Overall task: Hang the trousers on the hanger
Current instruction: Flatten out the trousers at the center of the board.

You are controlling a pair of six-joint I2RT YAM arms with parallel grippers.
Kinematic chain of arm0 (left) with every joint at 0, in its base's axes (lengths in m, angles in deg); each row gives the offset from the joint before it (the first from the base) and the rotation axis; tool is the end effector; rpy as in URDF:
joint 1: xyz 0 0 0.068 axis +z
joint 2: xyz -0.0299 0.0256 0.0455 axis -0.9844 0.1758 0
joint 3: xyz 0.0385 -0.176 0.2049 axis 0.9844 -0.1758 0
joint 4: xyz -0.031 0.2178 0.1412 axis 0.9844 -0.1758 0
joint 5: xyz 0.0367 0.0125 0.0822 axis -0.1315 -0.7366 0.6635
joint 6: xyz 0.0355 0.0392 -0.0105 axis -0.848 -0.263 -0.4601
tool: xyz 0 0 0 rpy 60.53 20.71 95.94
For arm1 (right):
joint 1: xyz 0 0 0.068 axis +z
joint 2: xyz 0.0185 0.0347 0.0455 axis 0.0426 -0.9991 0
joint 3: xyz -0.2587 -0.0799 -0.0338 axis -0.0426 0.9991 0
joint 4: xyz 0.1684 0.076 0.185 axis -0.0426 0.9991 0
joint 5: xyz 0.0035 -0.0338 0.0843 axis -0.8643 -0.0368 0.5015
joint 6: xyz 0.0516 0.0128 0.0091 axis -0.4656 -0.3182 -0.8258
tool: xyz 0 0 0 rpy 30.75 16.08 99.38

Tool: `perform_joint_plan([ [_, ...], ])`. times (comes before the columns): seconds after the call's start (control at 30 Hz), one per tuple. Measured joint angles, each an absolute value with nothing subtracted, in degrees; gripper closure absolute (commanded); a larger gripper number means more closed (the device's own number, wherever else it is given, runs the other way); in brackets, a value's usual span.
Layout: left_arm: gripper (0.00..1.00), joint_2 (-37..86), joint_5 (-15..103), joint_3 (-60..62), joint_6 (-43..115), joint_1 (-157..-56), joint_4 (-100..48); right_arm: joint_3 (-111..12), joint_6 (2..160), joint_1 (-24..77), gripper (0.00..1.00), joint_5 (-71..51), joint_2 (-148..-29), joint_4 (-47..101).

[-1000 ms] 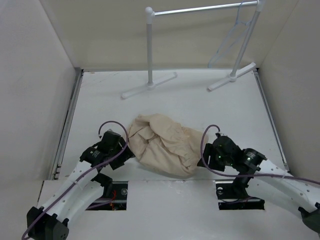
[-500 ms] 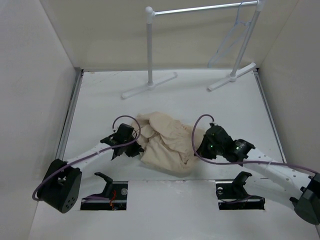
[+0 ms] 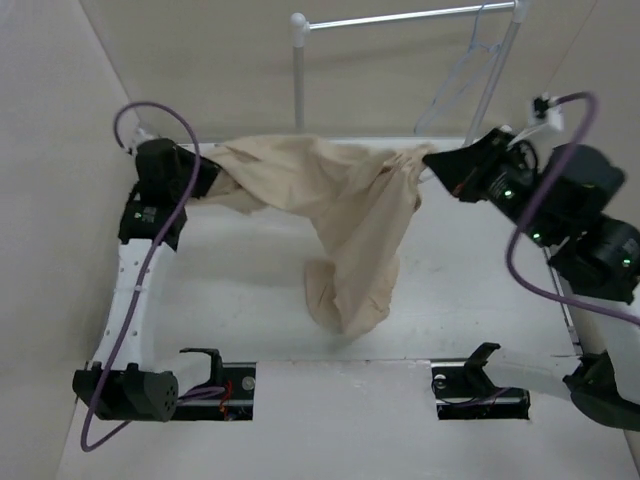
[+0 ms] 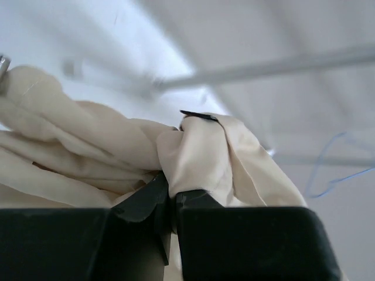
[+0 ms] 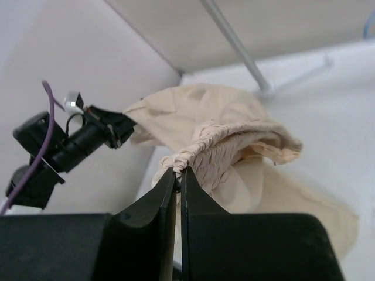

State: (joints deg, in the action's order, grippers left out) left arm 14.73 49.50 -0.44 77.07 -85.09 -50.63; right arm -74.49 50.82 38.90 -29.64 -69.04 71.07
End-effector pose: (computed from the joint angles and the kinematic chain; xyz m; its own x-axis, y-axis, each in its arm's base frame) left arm 0.2530 -0.0247 0.4029 -0.2875 -0.7662 -0.5747 -0.1533 0.6291 -0.7621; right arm 0.1223 0.0973 0.5356 -0.3522 0.4728 -0.8077 -0.3434 0.7375 0.5815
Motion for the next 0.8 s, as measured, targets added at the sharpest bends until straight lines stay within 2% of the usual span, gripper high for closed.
perform_joint_plan([
  [0.1,0.96,15.4,49.0,12.3,75.2,-79.7,-53.8,-88.1,53.8,39.3,0.96,-32.2,-71.2,72.6],
  [0.2,0.92,17.5,47.5,22.8,73.0,-76.9,-56.2,-90.4,54.6,38.9,0.96,-34.1,-69.0,72.8],
  [0.33,0.71,21.4,46.7,25.2,70.6,-79.3,-56.6,-84.1,54.4,34.7,0.96,-35.4,-63.5,73.9],
  [0.43,0.55,26.3,48.6,21.3,68.7,-83.5,-56.8,-79.0,54.3,32.0,0.96,-35.5,-63.3,74.9],
  [0.53,0.46,33.0,51.3,14.3,66.9,-87.7,-57.6,-75.3,54.3,30.2,0.96,-35.4,-65.9,75.9],
  [0.67,0.47,29.4,55.6,-1.0,65.9,-93.5,-62.2,-70.1,54.4,29.1,0.96,-35.2,-69.6,76.7],
  [0.8,0.51,8.3,61.0,-14.9,70.2,-105.1,-68.1,-66.8,54.4,26.8,0.96,-34.6,-71.6,77.1],
])
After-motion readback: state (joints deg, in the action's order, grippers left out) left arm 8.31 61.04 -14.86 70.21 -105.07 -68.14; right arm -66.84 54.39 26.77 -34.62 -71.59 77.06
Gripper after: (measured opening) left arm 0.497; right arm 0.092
